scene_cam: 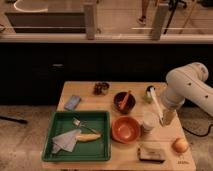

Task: Place eraser in red bowl

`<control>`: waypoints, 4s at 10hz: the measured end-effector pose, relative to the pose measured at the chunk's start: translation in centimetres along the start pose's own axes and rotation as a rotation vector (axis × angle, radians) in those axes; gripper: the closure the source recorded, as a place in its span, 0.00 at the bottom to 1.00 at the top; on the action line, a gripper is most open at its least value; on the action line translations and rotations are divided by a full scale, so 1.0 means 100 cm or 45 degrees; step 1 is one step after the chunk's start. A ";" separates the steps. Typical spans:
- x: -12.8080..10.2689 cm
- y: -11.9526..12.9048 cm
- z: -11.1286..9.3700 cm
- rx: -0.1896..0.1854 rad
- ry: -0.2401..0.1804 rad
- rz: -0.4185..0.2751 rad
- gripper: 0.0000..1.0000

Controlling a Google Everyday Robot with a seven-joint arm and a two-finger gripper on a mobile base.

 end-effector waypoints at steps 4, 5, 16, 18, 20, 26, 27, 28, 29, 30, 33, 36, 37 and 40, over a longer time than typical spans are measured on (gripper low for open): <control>0.000 0.000 0.000 0.000 0.000 0.000 0.20; 0.000 0.000 0.000 0.000 0.000 0.000 0.20; 0.000 0.000 0.000 0.000 0.000 0.000 0.20; 0.000 0.000 0.000 0.000 0.000 0.000 0.20; 0.000 0.000 0.000 0.000 0.000 0.000 0.20; 0.000 0.000 0.000 0.000 0.000 0.000 0.20; 0.000 0.000 0.000 0.000 0.000 0.000 0.20; 0.000 0.001 0.000 -0.001 0.001 -0.002 0.20; -0.007 0.009 0.000 -0.012 0.005 -0.029 0.20; -0.013 0.015 0.000 -0.015 0.000 -0.043 0.20; -0.025 0.031 0.002 -0.009 -0.023 -0.045 0.20; -0.032 0.052 0.001 0.045 -0.033 0.014 0.20; -0.032 0.059 0.001 0.057 -0.036 0.036 0.20; -0.037 0.084 0.012 0.055 -0.057 0.054 0.20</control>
